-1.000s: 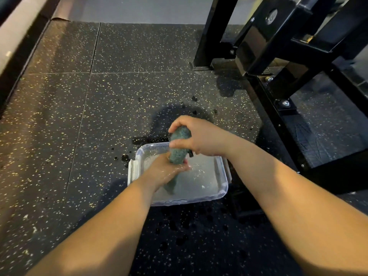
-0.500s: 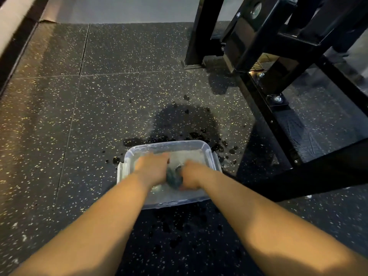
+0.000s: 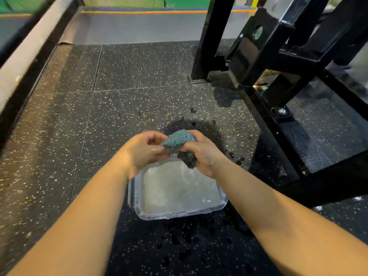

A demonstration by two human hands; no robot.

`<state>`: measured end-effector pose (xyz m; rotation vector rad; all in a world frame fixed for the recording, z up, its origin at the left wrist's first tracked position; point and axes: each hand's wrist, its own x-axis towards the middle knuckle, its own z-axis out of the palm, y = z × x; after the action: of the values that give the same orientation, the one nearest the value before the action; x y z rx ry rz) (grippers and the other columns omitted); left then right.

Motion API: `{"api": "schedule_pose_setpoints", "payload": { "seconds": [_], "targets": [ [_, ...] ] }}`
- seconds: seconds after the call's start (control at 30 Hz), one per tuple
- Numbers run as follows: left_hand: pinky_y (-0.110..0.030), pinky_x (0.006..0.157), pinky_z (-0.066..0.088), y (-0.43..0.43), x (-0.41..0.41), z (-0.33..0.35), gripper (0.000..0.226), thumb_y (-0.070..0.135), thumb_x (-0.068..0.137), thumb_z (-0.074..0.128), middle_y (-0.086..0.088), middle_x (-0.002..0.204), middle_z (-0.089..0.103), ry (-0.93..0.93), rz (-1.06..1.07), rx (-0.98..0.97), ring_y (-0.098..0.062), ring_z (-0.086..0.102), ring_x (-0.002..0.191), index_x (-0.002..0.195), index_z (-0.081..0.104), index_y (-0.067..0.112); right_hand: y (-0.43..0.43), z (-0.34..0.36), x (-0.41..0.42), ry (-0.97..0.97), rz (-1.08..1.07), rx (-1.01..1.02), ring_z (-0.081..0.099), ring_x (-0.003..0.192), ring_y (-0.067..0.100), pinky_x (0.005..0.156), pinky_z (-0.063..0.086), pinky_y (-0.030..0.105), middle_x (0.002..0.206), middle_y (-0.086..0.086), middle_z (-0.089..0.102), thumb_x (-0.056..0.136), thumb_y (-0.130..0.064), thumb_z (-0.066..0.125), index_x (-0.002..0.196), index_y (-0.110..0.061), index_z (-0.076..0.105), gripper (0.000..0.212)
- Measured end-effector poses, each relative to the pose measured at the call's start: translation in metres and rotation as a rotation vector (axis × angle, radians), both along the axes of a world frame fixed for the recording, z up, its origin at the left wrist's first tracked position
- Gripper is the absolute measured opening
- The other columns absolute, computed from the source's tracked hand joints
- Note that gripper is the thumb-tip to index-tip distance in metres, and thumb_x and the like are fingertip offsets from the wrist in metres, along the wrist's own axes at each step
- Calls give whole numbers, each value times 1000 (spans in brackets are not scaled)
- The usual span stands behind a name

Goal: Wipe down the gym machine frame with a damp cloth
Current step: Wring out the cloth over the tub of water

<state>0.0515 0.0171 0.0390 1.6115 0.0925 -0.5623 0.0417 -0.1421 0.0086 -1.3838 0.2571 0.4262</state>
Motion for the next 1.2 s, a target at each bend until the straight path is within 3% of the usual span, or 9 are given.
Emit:
{"api": "schedule_pose_setpoints", "payload": {
  "seconds": [0.23, 0.37, 0.53, 0.6, 0.7, 0.87, 1.0, 1.1, 1.2],
  "targets": [
    [-34, 85, 47, -8, -8, -24, 77, 3, 63, 70, 5, 100, 65, 271, -299, -140, -13, 58, 96, 124, 37, 36, 11, -4, -10, 52, 32, 89, 49, 87, 24, 62, 37, 32, 95, 12, 54, 70, -6, 44, 102, -17, 53, 35],
    [-38, 89, 52, -25, -16, -30, 40, -9, 78, 64, -9, 101, 63, 341, -249, -332, -23, 57, 98, 110, 56, 13, 18, -10, -12, 84, -9, 128, 55, 92, 23, 78, 47, 34, 99, 11, 58, 95, -23, 42, 96, -19, 58, 17],
    [-20, 59, 55, -26, -23, -46, 19, -9, 82, 59, -9, 76, 62, 389, -208, -229, -16, 62, 66, 94, 60, 5, 15, -24, -10, 35, 256, -308, 28, 142, 20, 116, 26, 46, 152, -3, 33, 84, -74, 33, 136, -36, 47, 66],
    [-13, 42, 40, -26, -25, -49, 16, -8, 85, 57, -4, 64, 50, 444, -208, -137, -8, 47, 48, 83, 56, 8, 10, -23, -12, -60, 361, -433, 40, 132, 16, 110, 33, 37, 141, -5, 44, 98, -54, 37, 139, -27, 44, 50],
    [-9, 37, 19, -29, -24, -49, 24, -4, 90, 48, 2, 57, 38, 547, -192, -190, -1, 29, 39, 75, 49, 14, 3, -24, -14, -103, 317, -103, 58, 115, 12, 96, 49, 28, 129, -6, 57, 91, -27, 61, 123, -33, 52, 34],
    [-8, 34, 11, -37, -29, -46, 26, 5, 92, 46, 6, 48, 32, 658, -267, -218, 1, 24, 32, 69, 41, 17, 3, -25, -7, 76, 196, 337, 68, 93, 17, 84, 55, 26, 98, 7, 70, 82, -13, 62, 127, -14, 51, 46],
    [-11, 29, 16, -43, -32, -56, 8, 6, 89, 52, 6, 44, 32, 600, -253, 16, -2, 23, 32, 95, 52, 11, 16, -25, -8, 115, 173, 72, 65, 69, 8, 62, 53, 14, 68, -2, 65, 93, -18, 59, 116, -16, 59, 23],
    [-12, 34, 20, -44, -34, -70, 66, 4, 83, 53, 4, 44, 36, 505, -198, 213, -6, 27, 33, 144, 28, 11, 26, -30, -7, 123, 97, -161, 63, 72, 7, 64, 50, 17, 66, -4, 60, 96, -31, 57, 116, -17, 61, 25],
    [-17, 41, 26, -49, -39, -74, 77, 5, 81, 50, -3, 55, 41, 309, -206, 335, -12, 33, 41, 144, 12, 26, 32, -32, -4, 137, 27, -331, 53, 65, 5, 55, 41, 14, 67, -3, 56, 100, -34, 48, 112, -20, 57, 20]
  ]
}}
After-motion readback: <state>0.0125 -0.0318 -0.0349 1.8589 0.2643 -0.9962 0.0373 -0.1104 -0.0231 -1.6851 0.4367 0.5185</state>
